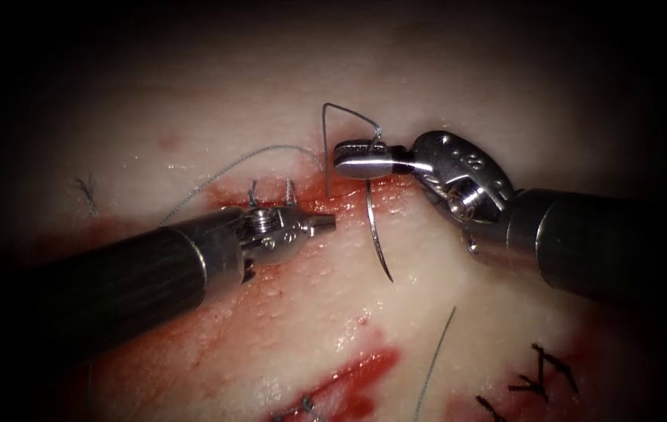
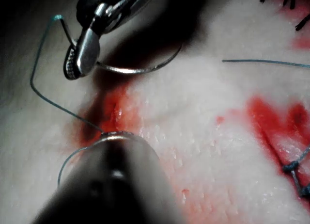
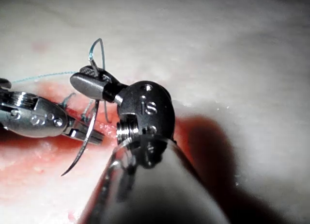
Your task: Wound Closure
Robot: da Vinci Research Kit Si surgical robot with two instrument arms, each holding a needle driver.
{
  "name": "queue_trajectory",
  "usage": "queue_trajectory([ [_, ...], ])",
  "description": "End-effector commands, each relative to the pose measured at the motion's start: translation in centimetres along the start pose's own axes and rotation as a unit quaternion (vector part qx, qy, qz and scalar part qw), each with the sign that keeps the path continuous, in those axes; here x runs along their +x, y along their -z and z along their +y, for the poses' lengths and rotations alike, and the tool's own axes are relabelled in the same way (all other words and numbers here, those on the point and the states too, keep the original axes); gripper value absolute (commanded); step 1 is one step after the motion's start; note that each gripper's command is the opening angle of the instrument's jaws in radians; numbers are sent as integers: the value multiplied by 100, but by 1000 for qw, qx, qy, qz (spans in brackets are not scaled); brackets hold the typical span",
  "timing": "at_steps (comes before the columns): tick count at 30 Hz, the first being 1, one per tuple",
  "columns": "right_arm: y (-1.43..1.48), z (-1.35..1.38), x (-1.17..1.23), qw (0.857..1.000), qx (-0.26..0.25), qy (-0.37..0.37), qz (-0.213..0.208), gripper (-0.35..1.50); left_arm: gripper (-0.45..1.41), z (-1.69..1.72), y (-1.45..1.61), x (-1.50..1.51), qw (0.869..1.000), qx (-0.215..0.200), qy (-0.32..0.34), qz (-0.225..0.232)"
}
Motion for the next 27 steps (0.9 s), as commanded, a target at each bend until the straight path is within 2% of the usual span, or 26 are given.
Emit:
queue_trajectory([
  [1,-9,5,-1,1000,1,1,1,-35,-45,-8,-7,3,1000,4,-2,-7],
  [5,-9,4,-1,1000,1,7,1,-35,-45,-19,-10,-3,999,19,0,-31],
  [16,-9,4,-1,1000,1,25,3,-35,-45,-48,-30,-18,998,20,3,-61],
  [27,-9,8,0,999,0,42,9,-35,-45,-49,-53,-36,996,-26,-3,-89],
])
